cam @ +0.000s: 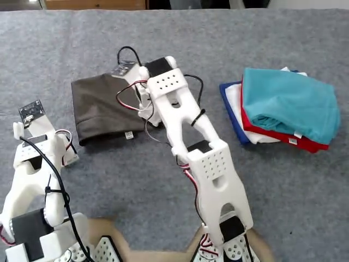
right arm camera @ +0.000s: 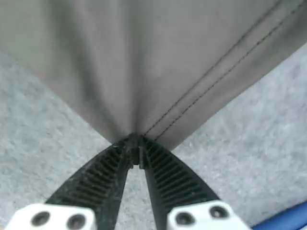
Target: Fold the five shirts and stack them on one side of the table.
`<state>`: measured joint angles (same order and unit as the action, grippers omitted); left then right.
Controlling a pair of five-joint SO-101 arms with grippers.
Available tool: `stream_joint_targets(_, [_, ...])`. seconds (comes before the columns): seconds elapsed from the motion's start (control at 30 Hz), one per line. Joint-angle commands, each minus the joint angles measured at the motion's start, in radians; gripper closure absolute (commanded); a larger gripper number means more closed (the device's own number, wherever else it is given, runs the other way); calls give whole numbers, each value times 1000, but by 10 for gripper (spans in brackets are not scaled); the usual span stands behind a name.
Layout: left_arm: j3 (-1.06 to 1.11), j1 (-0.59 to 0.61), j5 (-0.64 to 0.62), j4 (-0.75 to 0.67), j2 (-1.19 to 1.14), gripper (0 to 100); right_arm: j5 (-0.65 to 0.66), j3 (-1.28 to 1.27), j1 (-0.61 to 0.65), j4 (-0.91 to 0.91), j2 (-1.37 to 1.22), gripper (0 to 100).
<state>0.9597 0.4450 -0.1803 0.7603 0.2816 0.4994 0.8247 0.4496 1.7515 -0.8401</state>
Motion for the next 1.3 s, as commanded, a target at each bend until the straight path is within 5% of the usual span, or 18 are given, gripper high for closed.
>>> stream_joint_targets(0.0, [-7, -7, -2, -12, 32, 971, 6, 67, -21, 6, 74, 984])
stream_joint_targets(0.13, [-94, 2, 17, 34, 49, 971, 11, 263, -25, -14, 108, 984])
stream_joint_targets(0.27, [-344, 7, 110, 206, 164, 971, 8, 406, -52, -3, 99, 984])
stream_joint_targets(0.4, [-607, -21, 155, 226, 219, 971, 3, 435, -52, 11, 97, 984])
stream_joint_targets(0.63, [-802, -163, 153, 103, -195, 971, -14, 314, -38, 9, 65, 984])
stream_joint_targets(1.0, [-1167, -136, 176, -66, -910, 972, -86, 200, -75, -69, -170, 984])
stream_joint_targets(1.27, [-1250, -159, 350, 77, -848, 973, -81, 406, -144, 15, -176, 985])
